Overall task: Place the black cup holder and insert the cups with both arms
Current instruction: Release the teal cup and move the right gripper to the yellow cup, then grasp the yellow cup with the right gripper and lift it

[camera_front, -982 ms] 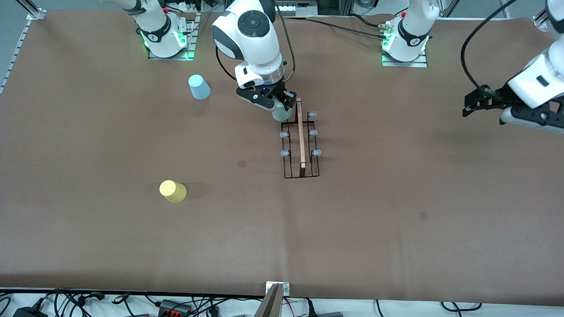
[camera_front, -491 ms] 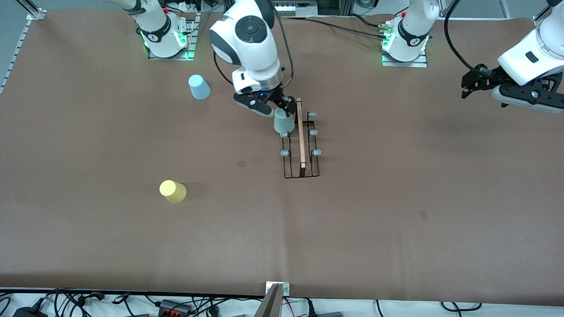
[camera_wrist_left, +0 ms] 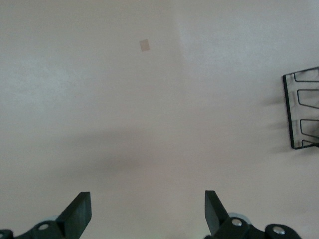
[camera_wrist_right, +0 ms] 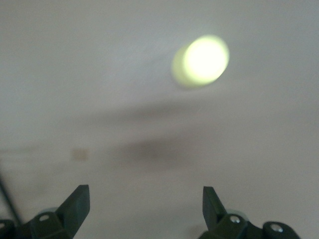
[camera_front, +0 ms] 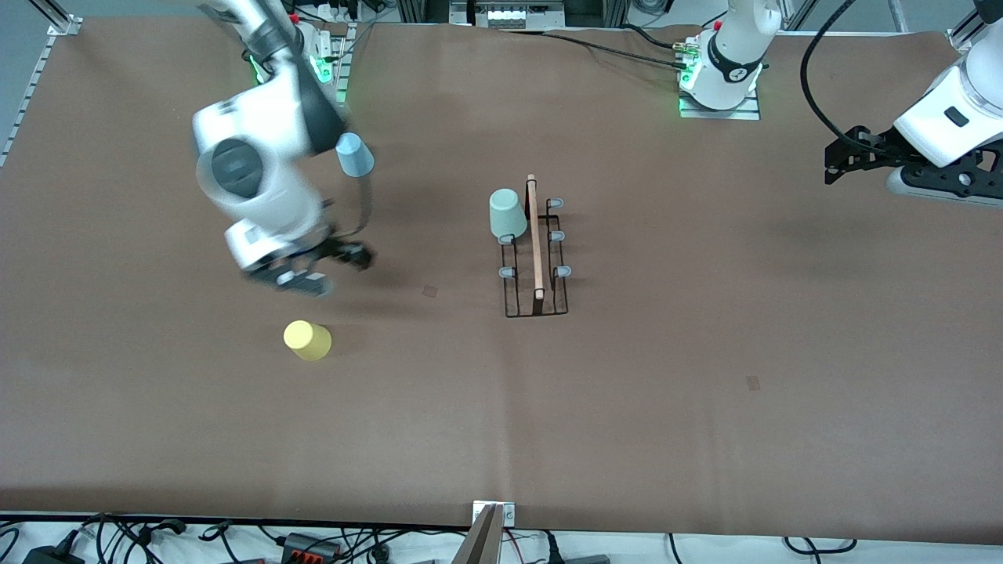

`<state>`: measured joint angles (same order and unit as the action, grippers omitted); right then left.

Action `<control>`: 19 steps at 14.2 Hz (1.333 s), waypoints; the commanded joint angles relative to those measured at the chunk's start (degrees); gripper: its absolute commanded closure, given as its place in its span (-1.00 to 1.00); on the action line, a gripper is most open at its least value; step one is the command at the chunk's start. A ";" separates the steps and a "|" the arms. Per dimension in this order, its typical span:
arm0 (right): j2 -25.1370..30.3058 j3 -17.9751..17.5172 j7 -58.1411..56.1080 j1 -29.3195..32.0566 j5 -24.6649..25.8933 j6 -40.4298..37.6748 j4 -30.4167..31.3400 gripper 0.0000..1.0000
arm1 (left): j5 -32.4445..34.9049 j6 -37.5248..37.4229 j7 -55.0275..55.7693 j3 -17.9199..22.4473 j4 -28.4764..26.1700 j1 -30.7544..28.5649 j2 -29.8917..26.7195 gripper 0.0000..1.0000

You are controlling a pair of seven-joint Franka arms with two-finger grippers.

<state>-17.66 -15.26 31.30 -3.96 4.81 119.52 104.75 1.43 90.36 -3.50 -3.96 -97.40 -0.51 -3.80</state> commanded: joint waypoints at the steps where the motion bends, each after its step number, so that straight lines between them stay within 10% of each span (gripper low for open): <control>1: -3.51 0.31 -8.67 2.46 1.08 7.63 0.72 -1.00 | 0.33 -0.89 1.13 -0.17 2.12 -0.64 1.08 -1.00; 16: -17.41 2.69 -23.91 5.36 2.48 30.33 1.24 -1.00 | 0.24 -0.89 1.39 -0.70 3.97 0.16 2.31 -1.00; 19: -17.50 2.69 -25.22 5.36 2.57 30.07 1.33 0.48 | 0.24 -0.89 1.48 -0.70 3.97 0.16 2.31 -1.00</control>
<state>-35.07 -12.21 7.73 1.14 6.67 149.04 106.09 1.43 90.43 -2.71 -4.58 -95.33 -0.60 -2.41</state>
